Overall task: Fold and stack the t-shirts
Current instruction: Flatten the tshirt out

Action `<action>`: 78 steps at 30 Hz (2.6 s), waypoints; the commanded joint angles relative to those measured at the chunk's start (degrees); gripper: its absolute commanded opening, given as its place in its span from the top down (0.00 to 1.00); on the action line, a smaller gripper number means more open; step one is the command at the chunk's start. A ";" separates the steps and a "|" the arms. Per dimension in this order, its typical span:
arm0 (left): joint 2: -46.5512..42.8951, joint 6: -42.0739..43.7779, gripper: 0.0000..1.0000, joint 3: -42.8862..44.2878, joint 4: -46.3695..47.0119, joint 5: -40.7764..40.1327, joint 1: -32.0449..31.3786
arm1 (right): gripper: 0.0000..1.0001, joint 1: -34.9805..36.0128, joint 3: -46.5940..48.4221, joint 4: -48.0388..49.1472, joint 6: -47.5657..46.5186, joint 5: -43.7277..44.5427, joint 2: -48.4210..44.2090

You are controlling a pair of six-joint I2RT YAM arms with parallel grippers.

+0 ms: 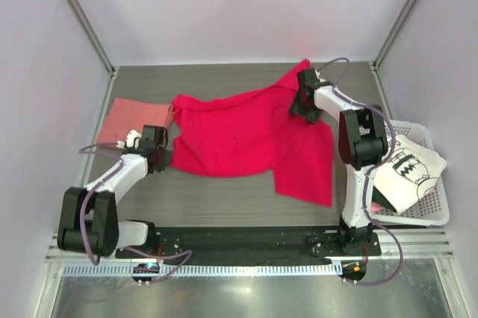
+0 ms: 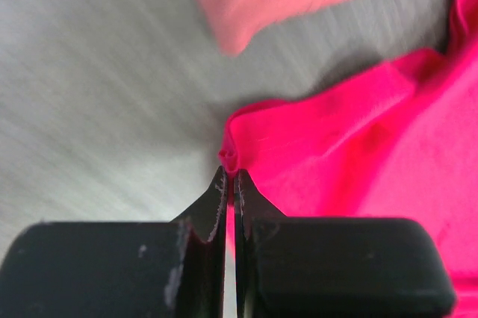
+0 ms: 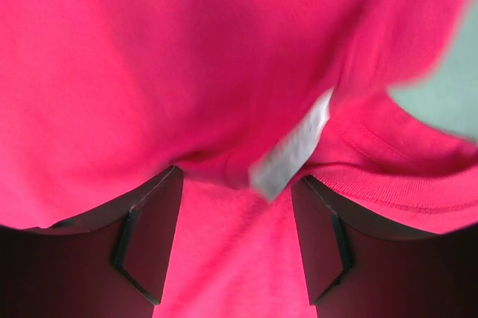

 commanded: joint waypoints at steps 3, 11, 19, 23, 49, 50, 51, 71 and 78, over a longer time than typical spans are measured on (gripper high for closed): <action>8.89 -2.82 1.00 7.97 6.55 -4.13 0.32 | 0.30 -1.13 19.80 -6.21 -2.30 -1.36 14.56; 9.71 -1.32 1.00 7.46 8.83 -2.55 0.23 | 0.24 1.24 1.42 -6.14 -1.61 2.15 -5.00; 5.49 -2.20 1.00 3.93 11.38 -3.34 0.32 | 0.32 2.47 -27.53 -6.06 5.34 7.52 -31.62; 3.65 -2.46 1.00 2.79 11.82 -3.87 0.23 | 0.34 2.38 -38.42 -6.93 6.57 7.96 -43.48; 0.57 -2.55 1.00 2.17 10.77 -5.80 0.23 | 0.45 2.47 -53.84 -10.89 16.24 7.08 -62.87; 0.57 -2.55 1.00 2.26 10.77 -5.80 0.23 | 0.45 2.64 -53.48 -11.15 16.15 7.78 -62.00; 0.65 -2.64 1.00 2.17 10.77 -5.80 0.32 | 0.44 2.65 -53.13 -11.67 15.72 7.96 -61.20; 1.71 -2.99 1.00 2.44 10.68 -6.85 0.23 | 0.86 9.68 -51.28 -9.13 18.88 10.25 -48.79; 2.32 -2.99 1.00 3.58 9.02 -7.82 0.23 | 0.99 10.20 -50.67 -10.18 17.30 7.87 -51.35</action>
